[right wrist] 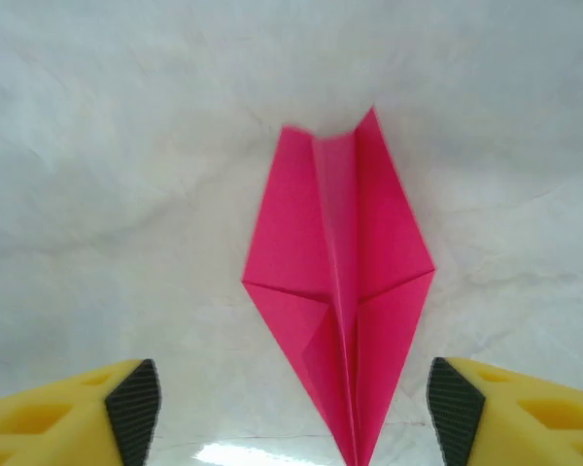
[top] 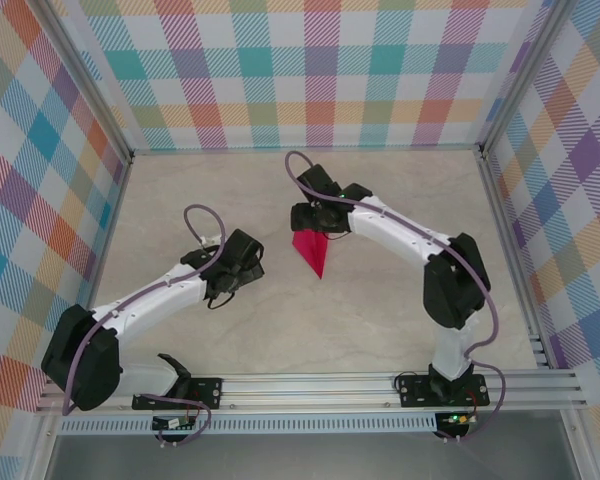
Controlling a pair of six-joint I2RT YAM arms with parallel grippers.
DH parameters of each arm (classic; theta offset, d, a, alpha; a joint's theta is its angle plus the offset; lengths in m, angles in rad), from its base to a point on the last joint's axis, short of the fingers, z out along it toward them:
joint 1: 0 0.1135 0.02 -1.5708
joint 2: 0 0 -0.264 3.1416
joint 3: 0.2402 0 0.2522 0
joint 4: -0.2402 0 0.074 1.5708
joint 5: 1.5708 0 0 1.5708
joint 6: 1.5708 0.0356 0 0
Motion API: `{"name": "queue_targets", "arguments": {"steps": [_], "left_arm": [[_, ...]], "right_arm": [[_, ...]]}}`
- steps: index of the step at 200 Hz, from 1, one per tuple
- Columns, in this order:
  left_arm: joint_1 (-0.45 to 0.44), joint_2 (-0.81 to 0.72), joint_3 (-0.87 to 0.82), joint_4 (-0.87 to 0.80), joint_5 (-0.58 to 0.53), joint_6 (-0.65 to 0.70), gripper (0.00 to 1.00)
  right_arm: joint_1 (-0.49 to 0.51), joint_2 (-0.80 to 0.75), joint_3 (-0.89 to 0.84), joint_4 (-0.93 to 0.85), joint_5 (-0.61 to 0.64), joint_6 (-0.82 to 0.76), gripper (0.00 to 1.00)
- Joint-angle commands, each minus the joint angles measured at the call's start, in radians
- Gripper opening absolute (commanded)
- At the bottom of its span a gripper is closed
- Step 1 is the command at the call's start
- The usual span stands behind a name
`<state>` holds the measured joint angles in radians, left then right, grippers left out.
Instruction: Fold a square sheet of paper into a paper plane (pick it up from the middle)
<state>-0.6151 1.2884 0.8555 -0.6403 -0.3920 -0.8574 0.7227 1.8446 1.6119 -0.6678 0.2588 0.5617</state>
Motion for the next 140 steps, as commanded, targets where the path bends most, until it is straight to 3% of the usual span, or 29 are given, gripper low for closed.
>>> {"name": "queue_targets", "arguments": {"steps": [1,24,54,91,125,140], "left_arm": [[0.042,-0.058,0.051,-0.058,-0.069,0.067,1.00],[0.094,-0.128,0.046,0.000,-0.088,0.188,1.00],[0.190,-0.202,0.018,0.063,-0.158,0.303,1.00],[0.304,-0.260,-0.098,0.179,-0.372,0.367,1.00],[0.432,-0.285,-0.214,0.352,-0.298,0.501,1.00],[0.463,-0.275,-0.283,0.509,-0.254,0.566,1.00]], "right_arm": [[-0.007,-0.096,-0.008,-0.029,0.104,-0.049,0.87],[-0.048,-0.218,-0.121,0.040,0.194,-0.088,1.00],[-0.181,-0.386,-0.321,0.155,0.219,-0.107,1.00],[-0.358,-0.564,-0.630,0.394,0.284,-0.139,1.00],[-0.503,-0.621,-0.828,0.530,0.286,-0.169,1.00],[-0.538,-0.593,-0.885,0.610,0.297,-0.226,1.00]]}}
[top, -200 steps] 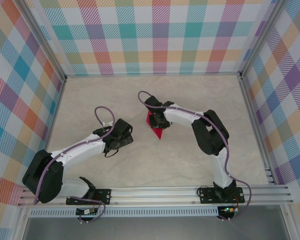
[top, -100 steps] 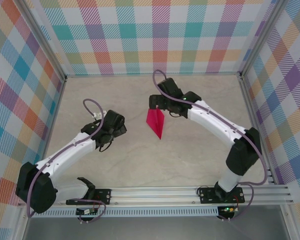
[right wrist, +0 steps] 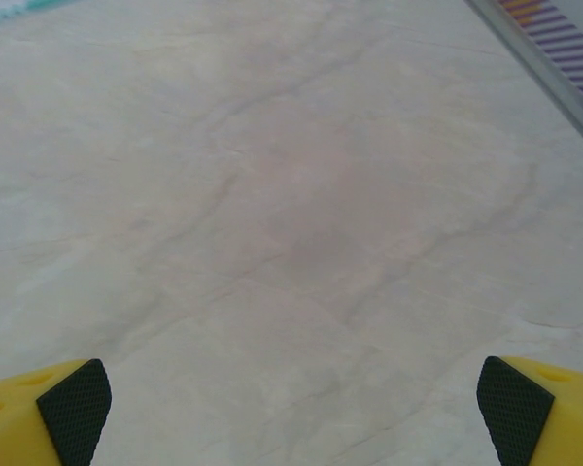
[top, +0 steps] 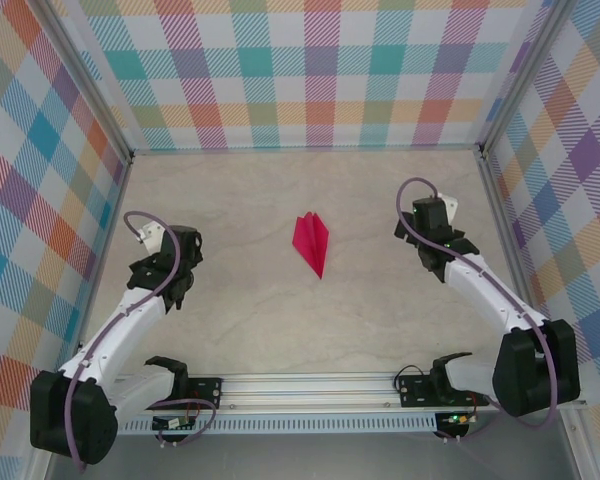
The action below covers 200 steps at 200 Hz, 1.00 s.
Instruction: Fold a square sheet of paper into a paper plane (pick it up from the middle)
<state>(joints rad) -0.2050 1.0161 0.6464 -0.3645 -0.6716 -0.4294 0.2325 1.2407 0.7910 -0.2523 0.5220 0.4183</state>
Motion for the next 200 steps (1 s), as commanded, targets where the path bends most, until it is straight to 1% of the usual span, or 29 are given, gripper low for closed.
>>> {"name": "queue_targets", "arguments": {"steps": [1,26,49,64,70,78,96,102,118,133,162,181,200], "left_arm": [[0.055,-0.002,-0.079,0.243,0.029,0.142,1.00],[0.081,0.030,-0.195,0.505,0.139,0.238,1.00],[0.086,0.078,-0.271,0.711,0.242,0.354,1.00],[0.088,0.111,-0.311,0.822,0.283,0.402,1.00],[0.091,0.124,-0.317,0.846,0.309,0.411,1.00],[0.098,0.146,-0.317,0.868,0.347,0.413,1.00],[0.105,0.198,-0.337,0.965,0.415,0.420,1.00],[0.106,0.205,-0.334,0.972,0.430,0.421,1.00],[0.114,0.245,-0.347,1.066,0.462,0.426,1.00],[0.133,0.288,-0.329,1.093,0.497,0.423,1.00],[0.164,0.416,-0.288,1.175,0.561,0.412,1.00],[0.165,0.508,-0.271,1.222,0.580,0.415,1.00],[0.167,0.547,-0.264,1.243,0.585,0.415,1.00]], "right_arm": [[-0.050,0.013,-0.068,0.202,0.034,-0.087,1.00],[-0.067,0.087,-0.138,0.339,0.034,-0.163,1.00],[-0.067,0.131,-0.240,0.599,0.017,-0.227,1.00],[-0.068,0.172,-0.251,0.658,-0.023,-0.273,1.00],[-0.068,0.185,-0.260,0.698,-0.036,-0.299,1.00],[-0.070,0.189,-0.257,0.699,-0.062,-0.320,1.00],[-0.075,0.184,-0.297,0.805,-0.132,-0.394,1.00],[-0.081,0.179,-0.311,0.832,-0.151,-0.405,1.00],[-0.105,0.175,-0.337,0.875,-0.213,-0.412,1.00],[-0.131,0.190,-0.359,0.953,-0.251,-0.400,1.00],[-0.164,0.237,-0.368,1.011,-0.322,-0.393,1.00],[-0.187,0.247,-0.359,1.001,-0.377,-0.387,1.00],[-0.201,0.272,-0.377,1.048,-0.415,-0.385,1.00]]}}
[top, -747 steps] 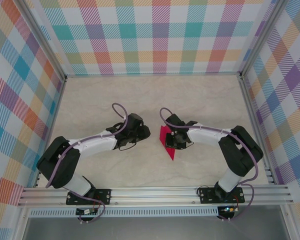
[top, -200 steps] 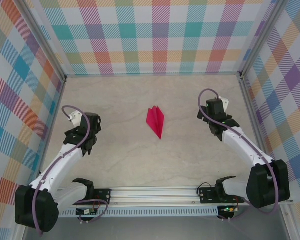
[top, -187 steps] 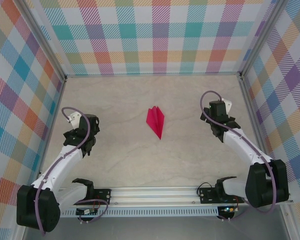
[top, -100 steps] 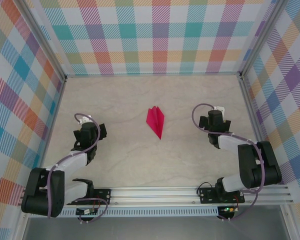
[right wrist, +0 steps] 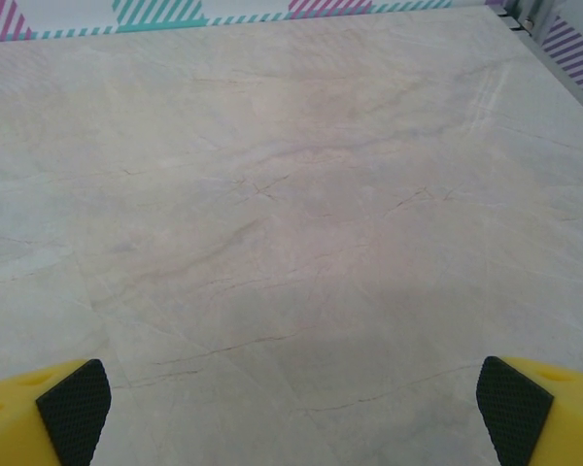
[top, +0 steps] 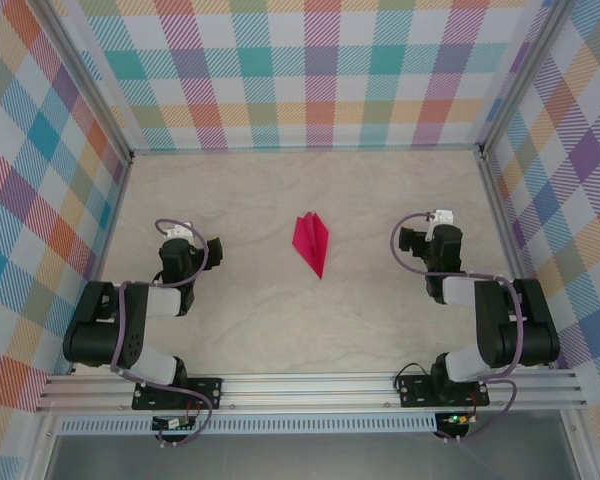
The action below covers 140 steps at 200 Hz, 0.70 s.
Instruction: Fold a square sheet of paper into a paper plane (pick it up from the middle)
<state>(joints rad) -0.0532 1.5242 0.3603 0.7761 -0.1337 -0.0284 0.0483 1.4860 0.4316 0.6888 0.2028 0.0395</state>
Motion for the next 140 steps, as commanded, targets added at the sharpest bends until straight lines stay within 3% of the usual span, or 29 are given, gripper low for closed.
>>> {"name": "queue_targets", "arguments": {"steps": [1,66,84,140], "left_arm": [[0.015,0.037,0.024,0.099,0.048,0.014,1.00],[-0.001,0.040,0.041,0.068,0.019,0.028,1.00],[-0.005,0.042,0.068,0.019,0.087,0.062,1.00],[-0.003,0.044,0.072,0.014,0.093,0.059,1.00]], "right_arm": [[-0.017,0.028,-0.018,0.110,-0.096,-0.006,1.00],[-0.019,0.038,-0.019,0.120,-0.115,-0.013,1.00],[-0.019,0.039,-0.019,0.121,-0.115,-0.014,1.00],[-0.020,0.039,-0.019,0.119,-0.115,-0.013,1.00]]}}
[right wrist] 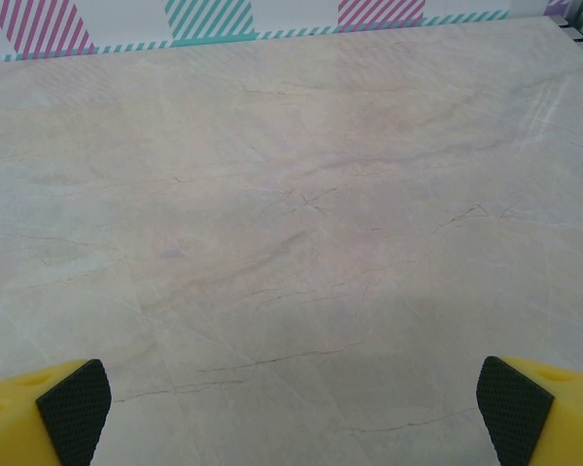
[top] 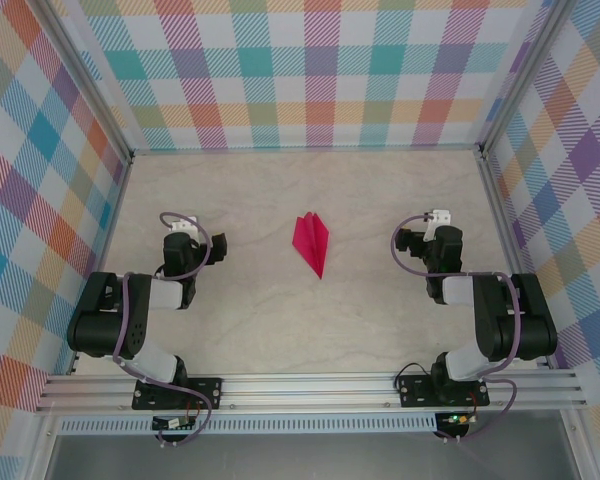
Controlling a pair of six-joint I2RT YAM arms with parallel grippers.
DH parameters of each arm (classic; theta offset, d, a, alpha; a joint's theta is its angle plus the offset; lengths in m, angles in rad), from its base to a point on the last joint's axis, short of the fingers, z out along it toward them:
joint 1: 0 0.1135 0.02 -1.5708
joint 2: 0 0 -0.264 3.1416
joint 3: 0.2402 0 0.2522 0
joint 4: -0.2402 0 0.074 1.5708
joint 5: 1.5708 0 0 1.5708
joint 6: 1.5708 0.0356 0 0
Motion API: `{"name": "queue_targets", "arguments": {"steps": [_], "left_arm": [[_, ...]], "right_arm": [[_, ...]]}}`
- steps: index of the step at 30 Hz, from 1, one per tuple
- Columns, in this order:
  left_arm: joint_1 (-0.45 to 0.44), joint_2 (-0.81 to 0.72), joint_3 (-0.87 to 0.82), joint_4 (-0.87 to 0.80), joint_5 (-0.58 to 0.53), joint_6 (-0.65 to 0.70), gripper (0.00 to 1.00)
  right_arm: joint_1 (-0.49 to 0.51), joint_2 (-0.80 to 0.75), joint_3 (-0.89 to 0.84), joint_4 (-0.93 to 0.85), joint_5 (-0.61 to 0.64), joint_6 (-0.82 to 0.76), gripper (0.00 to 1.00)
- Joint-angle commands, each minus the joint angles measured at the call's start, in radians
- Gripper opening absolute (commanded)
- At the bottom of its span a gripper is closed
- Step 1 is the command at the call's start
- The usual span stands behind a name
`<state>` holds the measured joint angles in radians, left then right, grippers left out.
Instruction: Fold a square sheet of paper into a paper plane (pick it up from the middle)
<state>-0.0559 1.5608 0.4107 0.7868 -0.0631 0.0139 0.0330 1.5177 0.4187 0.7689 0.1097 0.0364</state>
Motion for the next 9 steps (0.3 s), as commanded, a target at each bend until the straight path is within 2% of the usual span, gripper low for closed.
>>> {"name": "queue_targets", "arguments": {"steps": [1,8,9], "left_arm": [[0.000,0.007,0.022,0.003,0.023,0.017,1.00],[0.000,0.008,0.022,0.003,0.022,0.018,1.00],[0.001,0.008,0.023,0.003,0.023,0.017,1.00]], "right_arm": [[-0.004,0.007,-0.006,0.039,-0.022,-0.010,1.00],[-0.004,0.006,-0.013,0.048,-0.024,-0.013,1.00],[-0.005,0.009,-0.023,0.073,-0.071,-0.036,1.00]]}}
